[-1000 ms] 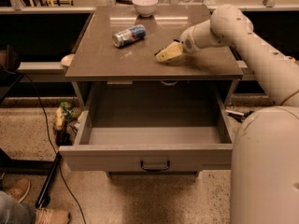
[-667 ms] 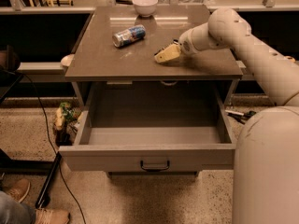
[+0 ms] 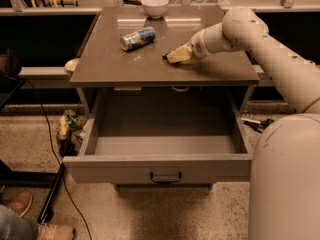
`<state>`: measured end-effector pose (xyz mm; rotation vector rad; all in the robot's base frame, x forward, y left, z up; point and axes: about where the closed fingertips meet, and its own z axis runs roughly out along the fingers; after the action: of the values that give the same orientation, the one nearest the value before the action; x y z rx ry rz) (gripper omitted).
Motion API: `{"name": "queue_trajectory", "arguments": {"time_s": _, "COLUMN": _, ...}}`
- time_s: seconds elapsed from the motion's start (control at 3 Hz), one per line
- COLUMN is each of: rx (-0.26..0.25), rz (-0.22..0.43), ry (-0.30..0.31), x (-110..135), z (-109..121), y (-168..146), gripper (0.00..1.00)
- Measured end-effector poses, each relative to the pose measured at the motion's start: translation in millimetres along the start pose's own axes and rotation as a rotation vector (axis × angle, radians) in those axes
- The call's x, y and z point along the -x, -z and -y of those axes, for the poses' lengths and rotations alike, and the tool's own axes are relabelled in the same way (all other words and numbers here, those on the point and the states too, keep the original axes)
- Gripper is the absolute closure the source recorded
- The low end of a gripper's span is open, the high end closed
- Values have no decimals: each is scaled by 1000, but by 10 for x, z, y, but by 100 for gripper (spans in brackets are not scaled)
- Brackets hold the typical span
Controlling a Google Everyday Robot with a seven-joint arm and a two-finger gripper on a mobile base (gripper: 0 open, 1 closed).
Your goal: Place rxbar chocolate into top drawer
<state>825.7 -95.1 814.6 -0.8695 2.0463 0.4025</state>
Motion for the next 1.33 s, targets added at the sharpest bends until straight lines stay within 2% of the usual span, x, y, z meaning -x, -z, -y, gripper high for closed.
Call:
{"name": "queue_trajectory", "arguments": {"time_s": 0.33, "rx": 0, "rz": 0, "ry": 0, "x": 33, "z": 1, "y": 24, "gripper": 88}}
{"name": "queue_trajectory", "arguments": {"time_s": 0.67, "rx": -5, "rz": 44, "ry": -8, "x": 46, "z": -48, "y": 175, "gripper": 100}}
{"name": "queue_trajectory", "arguments": {"time_s": 1.0, "rx": -33, "rz": 159, "ry": -23, "x": 72, "z": -245, "y": 758, "gripper": 100}}
{"name": "queue_trajectory", "arguments": {"time_s": 1.33, "rx": -27, "rz": 186, "ry": -47, "x": -141, "z": -521, "y": 1133, "gripper": 100}}
